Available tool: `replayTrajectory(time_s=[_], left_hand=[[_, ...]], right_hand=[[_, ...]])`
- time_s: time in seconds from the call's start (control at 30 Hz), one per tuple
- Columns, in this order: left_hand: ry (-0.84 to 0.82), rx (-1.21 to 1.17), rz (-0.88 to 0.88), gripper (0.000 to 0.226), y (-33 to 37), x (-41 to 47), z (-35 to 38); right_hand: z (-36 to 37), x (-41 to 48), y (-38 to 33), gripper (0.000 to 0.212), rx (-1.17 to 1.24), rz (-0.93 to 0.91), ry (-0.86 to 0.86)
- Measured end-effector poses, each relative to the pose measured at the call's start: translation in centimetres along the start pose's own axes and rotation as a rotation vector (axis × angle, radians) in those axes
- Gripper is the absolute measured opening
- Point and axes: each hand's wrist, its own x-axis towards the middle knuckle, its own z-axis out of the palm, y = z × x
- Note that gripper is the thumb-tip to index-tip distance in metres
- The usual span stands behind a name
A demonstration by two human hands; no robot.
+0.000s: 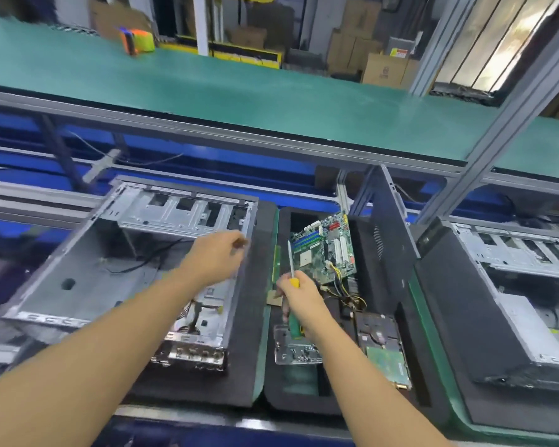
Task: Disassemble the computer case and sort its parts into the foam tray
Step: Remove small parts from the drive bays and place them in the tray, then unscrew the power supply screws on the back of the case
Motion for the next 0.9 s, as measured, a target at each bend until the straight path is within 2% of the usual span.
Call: replayTrajectory(time_s=[0.1, 0.2, 0.27, 0.33, 0.4, 0.47, 0.53, 0.77, 0.9], left_hand=[[0.234, 0.166, -0.203, 0.027, -7.1, -1.2, -4.2], [0.373, 0.283, -0.48, 0.037, -14.5, -3.2, -7.4], [0.289, 0.295, -0.696, 0.05, -18.8, -4.5, -8.9], [0.12, 0.179, -0.818, 0.056, -22.0, -5.2, -9.4], [0.038, 0.12, -0.79, 0.043, -23.9, -5.4, -8.8], [0.097, 0.194, -0.725, 0.026, -24.8, -5.5, -8.0], [0.152, 0.285, -0.662, 0.02, -24.9, -5.7, -7.7], [0.128, 0.236, -0.586, 0.033, -25.2, -5.5, -8.4], [0.093, 0.017, -0.606, 0.051, -26.9, -5.6, -9.3]], right_hand=[[4.0, 0.5, -1.8, 0.02, 0.08, 0.015, -0.015], [7.0, 0.9, -2.7, 0.039, -0.017, -0.007, 0.001], [8.3, 1.1, -2.7, 0.039, -0.134, -0.058, 0.058], [9.1, 1.2, -2.5, 0.034, -0.246, -0.085, 0.139], [9.6, 1.3, -2.3, 0.031, -0.296, -0.105, 0.206], [9.9, 1.3, -2.3, 0.029, -0.328, -0.108, 0.26], [10.0, 1.5, -2.4, 0.029, -0.346, -0.105, 0.289], [9.5, 2.3, -2.4, 0.031, -0.479, -0.053, 0.268], [10.7, 0.2, -2.4, 0.038, -0.629, -0.057, 0.484]])
